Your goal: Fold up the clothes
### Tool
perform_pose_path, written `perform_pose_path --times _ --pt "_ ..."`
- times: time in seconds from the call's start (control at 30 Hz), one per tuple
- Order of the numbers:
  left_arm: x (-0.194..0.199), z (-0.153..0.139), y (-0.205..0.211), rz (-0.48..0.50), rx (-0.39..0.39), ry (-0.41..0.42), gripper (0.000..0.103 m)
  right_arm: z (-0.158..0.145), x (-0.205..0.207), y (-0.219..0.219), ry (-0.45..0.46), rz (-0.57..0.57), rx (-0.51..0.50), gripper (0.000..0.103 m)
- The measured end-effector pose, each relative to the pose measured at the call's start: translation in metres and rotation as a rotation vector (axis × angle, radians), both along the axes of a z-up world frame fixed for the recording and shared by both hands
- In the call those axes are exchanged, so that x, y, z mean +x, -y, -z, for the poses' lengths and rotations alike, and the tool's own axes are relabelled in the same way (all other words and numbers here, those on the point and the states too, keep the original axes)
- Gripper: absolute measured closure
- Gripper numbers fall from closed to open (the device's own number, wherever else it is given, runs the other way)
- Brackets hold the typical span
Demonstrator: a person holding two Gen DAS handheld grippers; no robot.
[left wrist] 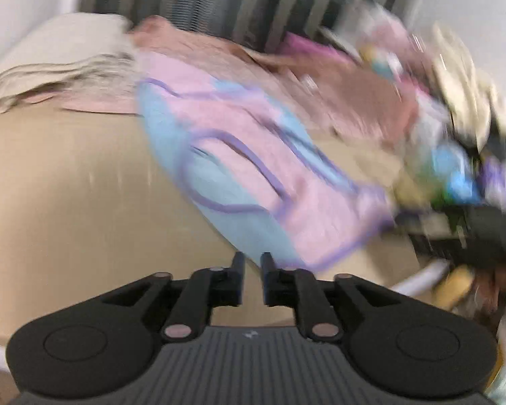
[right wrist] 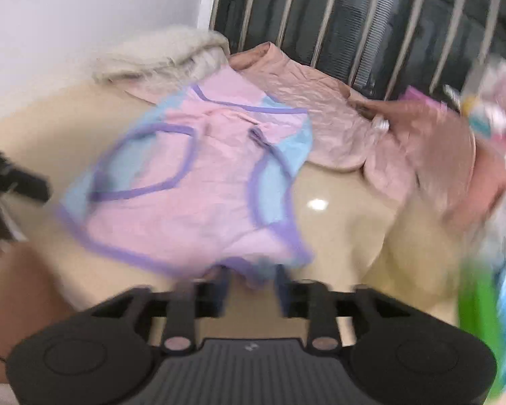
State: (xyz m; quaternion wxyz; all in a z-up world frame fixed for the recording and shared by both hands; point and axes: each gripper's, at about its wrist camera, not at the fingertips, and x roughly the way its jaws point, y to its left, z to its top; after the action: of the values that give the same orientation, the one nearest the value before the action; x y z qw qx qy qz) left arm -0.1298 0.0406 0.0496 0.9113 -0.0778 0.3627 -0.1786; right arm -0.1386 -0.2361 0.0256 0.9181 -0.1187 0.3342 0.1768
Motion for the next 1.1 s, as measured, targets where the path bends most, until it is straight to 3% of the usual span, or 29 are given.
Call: perform_pose_path --times 0.07,0.13,0.27,0.33,0.37,0.47,0.6,0.73,0.8,0.87,1.0,1.1 --pt "0.022 -0.020 -0.026 -0.116 0.002 0.051 0.036 -0.006 -0.014 -0.002 0.007 -0.040 0.099 0.056" --pt "0.068 -0.027 -0.034 -0.179 0.063 0.084 0.036 -0.009 -0.012 -0.025 0.045 -0.096 0.158 0.056" --pt "0.164 -0.011 -0.019 -0.326 0.135 0.031 0.037 0.007 0.030 -0.076 0.091 -0.107 0.172 0.059" --pt "0.195 -0.004 -0.009 -0.356 0.146 0.026 0.036 0.020 0.041 -0.094 0.052 -0.131 0.165 0.075" --pt "0.206 -0.002 -0.007 -0.378 0.142 0.013 0.037 0.021 0.039 -0.092 0.045 -0.135 0.168 0.085" --pt "0.239 0.004 -0.004 -0.441 0.131 -0.026 0.036 0.025 0.032 -0.086 0.022 -0.146 0.176 0.095" --pt "0.263 0.011 -0.005 -0.466 0.133 -0.051 0.036 0.020 0.015 -0.032 -0.042 -0.093 0.149 0.096" --pt "0.266 0.026 -0.001 -0.457 0.103 -0.066 0.043 0.016 -0.002 0.025 -0.080 -0.027 0.165 0.096" --pt "0.262 0.033 0.005 -0.454 0.114 -0.037 0.083 0.017 -0.003 0.035 -0.078 -0.018 0.163 0.096" --pt "0.251 0.035 0.010 -0.433 0.140 0.015 0.103 0.015 -0.004 0.037 -0.078 -0.014 0.150 0.096" --pt "0.185 0.015 -0.018 -0.568 0.139 0.130 0.103 0.010 -0.004 0.043 -0.060 0.028 0.088 0.096" --pt "0.110 0.000 -0.051 -0.671 0.130 0.145 0.103 0.010 0.001 0.046 -0.064 0.036 0.080 0.096"
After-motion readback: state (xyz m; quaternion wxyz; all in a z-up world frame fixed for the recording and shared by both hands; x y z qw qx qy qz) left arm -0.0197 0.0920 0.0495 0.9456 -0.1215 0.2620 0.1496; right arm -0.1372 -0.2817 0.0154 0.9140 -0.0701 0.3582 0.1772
